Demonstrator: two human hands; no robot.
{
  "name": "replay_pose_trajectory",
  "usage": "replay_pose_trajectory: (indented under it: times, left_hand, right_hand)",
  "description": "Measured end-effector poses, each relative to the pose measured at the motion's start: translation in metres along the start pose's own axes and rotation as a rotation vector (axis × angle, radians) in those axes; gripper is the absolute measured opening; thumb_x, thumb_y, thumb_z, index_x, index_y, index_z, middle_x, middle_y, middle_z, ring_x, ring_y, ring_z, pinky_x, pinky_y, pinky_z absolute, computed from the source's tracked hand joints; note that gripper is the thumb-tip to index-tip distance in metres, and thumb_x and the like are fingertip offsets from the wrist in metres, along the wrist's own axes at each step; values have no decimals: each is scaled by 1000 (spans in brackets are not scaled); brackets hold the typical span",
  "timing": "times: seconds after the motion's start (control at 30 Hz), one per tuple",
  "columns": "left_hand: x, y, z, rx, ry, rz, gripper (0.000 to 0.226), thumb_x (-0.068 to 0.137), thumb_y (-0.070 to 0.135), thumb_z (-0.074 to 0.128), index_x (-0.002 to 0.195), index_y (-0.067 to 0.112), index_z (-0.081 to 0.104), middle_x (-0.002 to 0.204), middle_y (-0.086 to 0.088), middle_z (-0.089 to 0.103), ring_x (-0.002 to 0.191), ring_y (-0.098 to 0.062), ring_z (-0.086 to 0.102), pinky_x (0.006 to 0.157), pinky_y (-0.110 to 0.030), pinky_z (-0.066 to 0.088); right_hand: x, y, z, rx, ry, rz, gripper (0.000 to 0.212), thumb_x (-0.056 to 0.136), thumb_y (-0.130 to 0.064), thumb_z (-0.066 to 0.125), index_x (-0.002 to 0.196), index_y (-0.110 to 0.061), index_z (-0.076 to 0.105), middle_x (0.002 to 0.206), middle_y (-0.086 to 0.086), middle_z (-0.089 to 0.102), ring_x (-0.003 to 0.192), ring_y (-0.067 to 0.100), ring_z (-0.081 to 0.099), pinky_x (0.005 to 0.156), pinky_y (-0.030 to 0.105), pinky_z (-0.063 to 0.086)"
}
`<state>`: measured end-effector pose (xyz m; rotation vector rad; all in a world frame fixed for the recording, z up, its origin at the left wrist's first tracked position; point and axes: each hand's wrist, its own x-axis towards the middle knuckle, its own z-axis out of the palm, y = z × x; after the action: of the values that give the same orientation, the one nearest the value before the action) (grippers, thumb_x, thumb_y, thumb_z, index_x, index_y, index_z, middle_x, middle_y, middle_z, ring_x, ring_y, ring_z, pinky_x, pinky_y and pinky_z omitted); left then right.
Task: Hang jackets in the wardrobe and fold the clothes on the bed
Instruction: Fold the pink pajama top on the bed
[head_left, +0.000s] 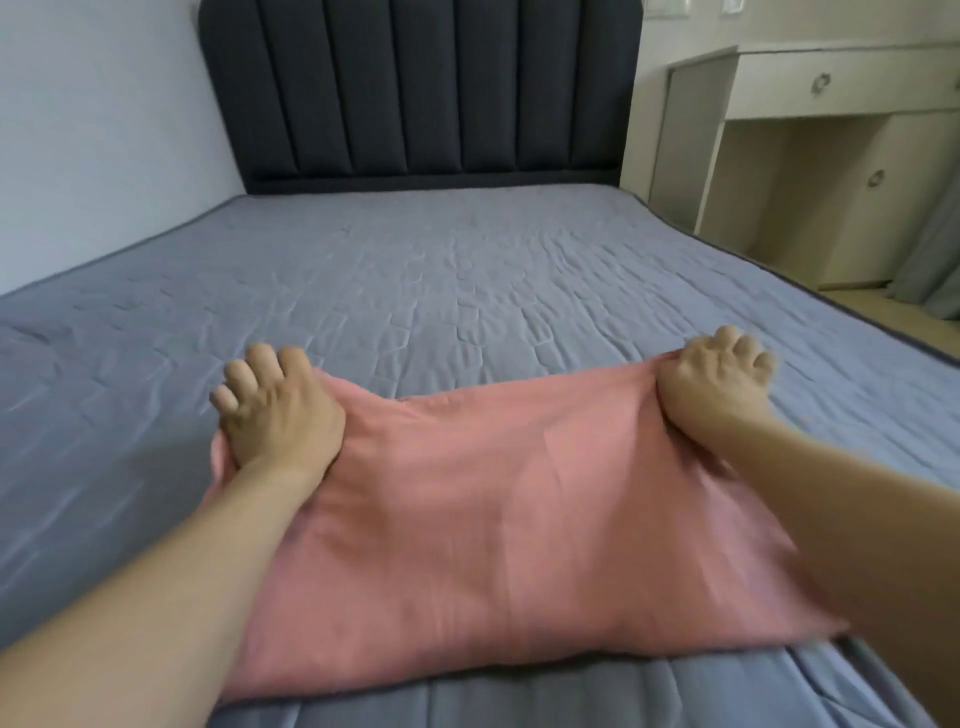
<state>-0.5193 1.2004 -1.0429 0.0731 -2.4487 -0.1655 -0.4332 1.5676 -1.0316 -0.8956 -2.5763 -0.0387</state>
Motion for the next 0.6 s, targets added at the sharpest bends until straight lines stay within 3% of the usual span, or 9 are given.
replay_pose_trajectory:
  times: [0.03,0.1,0.17,0.23,0.27,0.33,0.47,0.53,0.6]
  left_hand:
    - [12,-1,-3,-14,-8,-7,21,87,10,55,102,-5,55,112,-31,47,106,-45,43,87,-51,33]
    - [22,0,-2,-13,-170,-75,30,93,19,50,116,0,53,126,-27,42,119,-42,37,100,-53,29]
    - [18,5,11,-30,-418,-163,43,99,36,35,134,13,43,148,-19,27,139,-35,20,114,-59,6]
    - [4,8,30,-52,-603,-132,52,99,48,18,144,26,34,159,-11,12,148,-28,0,110,-63,-16]
    - [-2,4,36,-57,-646,-102,54,98,50,14,145,30,33,161,-8,11,149,-25,-2,109,-64,-20]
    - [-3,-2,39,-50,-669,-94,55,98,51,12,146,33,33,162,-5,13,150,-23,-1,109,-67,-18]
    - [5,28,11,-43,-631,-63,57,100,48,14,151,27,30,164,-2,4,151,-23,-6,111,-66,-16]
    - [-15,64,-14,-221,-633,117,63,96,61,14,154,35,19,164,6,-8,150,-17,-15,111,-63,-20]
    - [-49,88,-27,-259,-697,349,74,88,75,10,154,41,5,162,14,-16,147,-10,-22,109,-60,-23]
  right_hand:
    - [11,2,-9,-35,12,-29,34,92,-17,36,119,-5,52,121,19,41,113,36,38,97,43,29]
    - [21,-1,-14,-75,-43,-57,33,91,-16,37,122,-9,48,123,16,35,115,34,35,99,45,28]
    - [16,-9,2,-13,-190,-34,34,92,-18,37,125,-13,47,128,15,34,121,34,32,101,48,27]
    - [1,-14,24,89,-265,-35,35,96,-19,33,127,-14,49,132,15,39,126,35,34,103,51,29]
    - [-7,-13,34,121,-233,-51,35,97,-20,31,125,-13,50,132,16,43,126,37,36,103,51,30]
    - [-13,-5,46,132,-142,-45,32,97,-19,32,119,-11,54,127,17,48,122,38,39,101,49,31]
    - [-5,-12,31,192,-120,-23,36,91,-17,36,119,-14,60,127,12,49,123,34,41,107,48,25]
    - [-12,-27,13,368,28,-104,44,93,-26,34,129,-19,58,143,7,45,134,26,37,116,46,16]
    - [-31,-41,4,490,-55,-368,52,98,-43,27,144,-25,42,155,-2,34,143,14,26,119,42,8]
